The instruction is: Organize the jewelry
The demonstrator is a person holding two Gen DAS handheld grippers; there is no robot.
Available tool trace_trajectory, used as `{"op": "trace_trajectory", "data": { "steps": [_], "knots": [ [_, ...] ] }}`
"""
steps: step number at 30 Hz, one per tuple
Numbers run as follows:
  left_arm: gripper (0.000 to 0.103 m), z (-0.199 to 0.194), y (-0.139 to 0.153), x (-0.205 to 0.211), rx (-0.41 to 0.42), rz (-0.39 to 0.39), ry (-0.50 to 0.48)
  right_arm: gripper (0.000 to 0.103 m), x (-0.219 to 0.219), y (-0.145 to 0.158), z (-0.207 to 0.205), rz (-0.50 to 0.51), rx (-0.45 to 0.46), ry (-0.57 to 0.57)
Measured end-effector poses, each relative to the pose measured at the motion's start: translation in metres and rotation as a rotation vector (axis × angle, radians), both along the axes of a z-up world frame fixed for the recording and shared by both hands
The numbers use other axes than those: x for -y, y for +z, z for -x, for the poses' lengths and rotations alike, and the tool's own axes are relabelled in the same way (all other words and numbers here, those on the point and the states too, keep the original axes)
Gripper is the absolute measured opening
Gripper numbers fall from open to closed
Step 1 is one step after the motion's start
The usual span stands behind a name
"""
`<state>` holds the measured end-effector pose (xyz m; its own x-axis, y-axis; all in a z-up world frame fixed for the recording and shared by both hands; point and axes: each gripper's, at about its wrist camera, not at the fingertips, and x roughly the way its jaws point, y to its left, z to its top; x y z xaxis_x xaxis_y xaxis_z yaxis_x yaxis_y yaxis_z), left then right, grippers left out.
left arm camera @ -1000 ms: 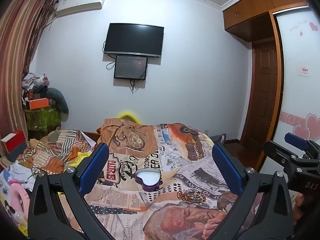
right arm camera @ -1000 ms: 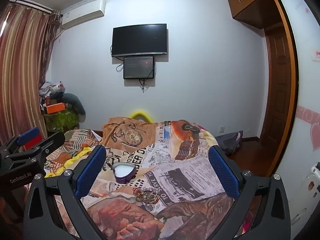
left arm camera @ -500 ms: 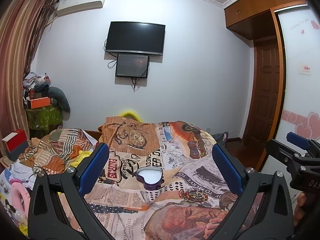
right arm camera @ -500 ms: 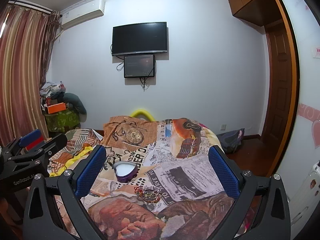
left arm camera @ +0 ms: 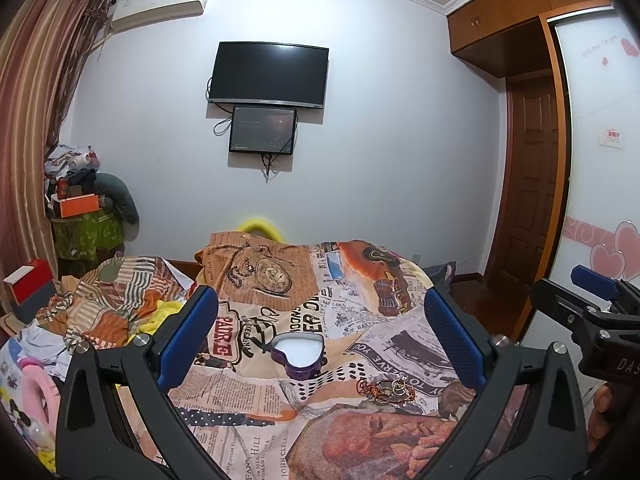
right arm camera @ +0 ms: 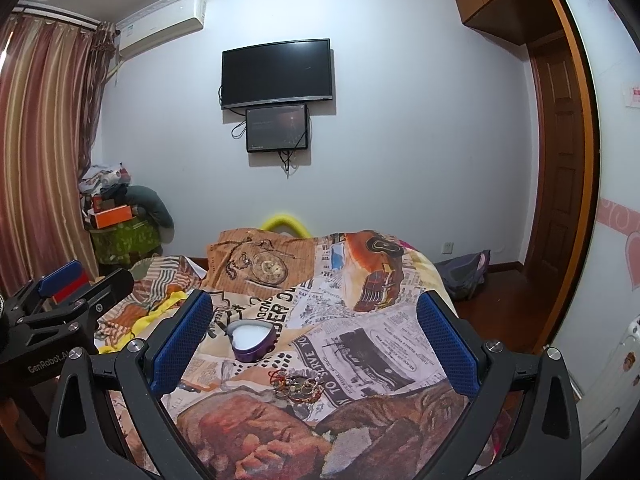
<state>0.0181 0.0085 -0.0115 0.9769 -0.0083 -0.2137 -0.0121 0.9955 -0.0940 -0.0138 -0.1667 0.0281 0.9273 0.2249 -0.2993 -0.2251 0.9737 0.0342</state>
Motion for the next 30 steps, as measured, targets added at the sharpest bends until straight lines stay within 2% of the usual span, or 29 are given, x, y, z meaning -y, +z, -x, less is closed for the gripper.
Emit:
{"op": "trace_trajectory", "data": {
  "steps": [30],
  "knots": [
    [0.103,-0.0009,0.0011,0.0008,0.006,0.005,0.002,0.101,0.0009,0.0011,-0.0018,0.002,0.002,-0.001]
  ]
}}
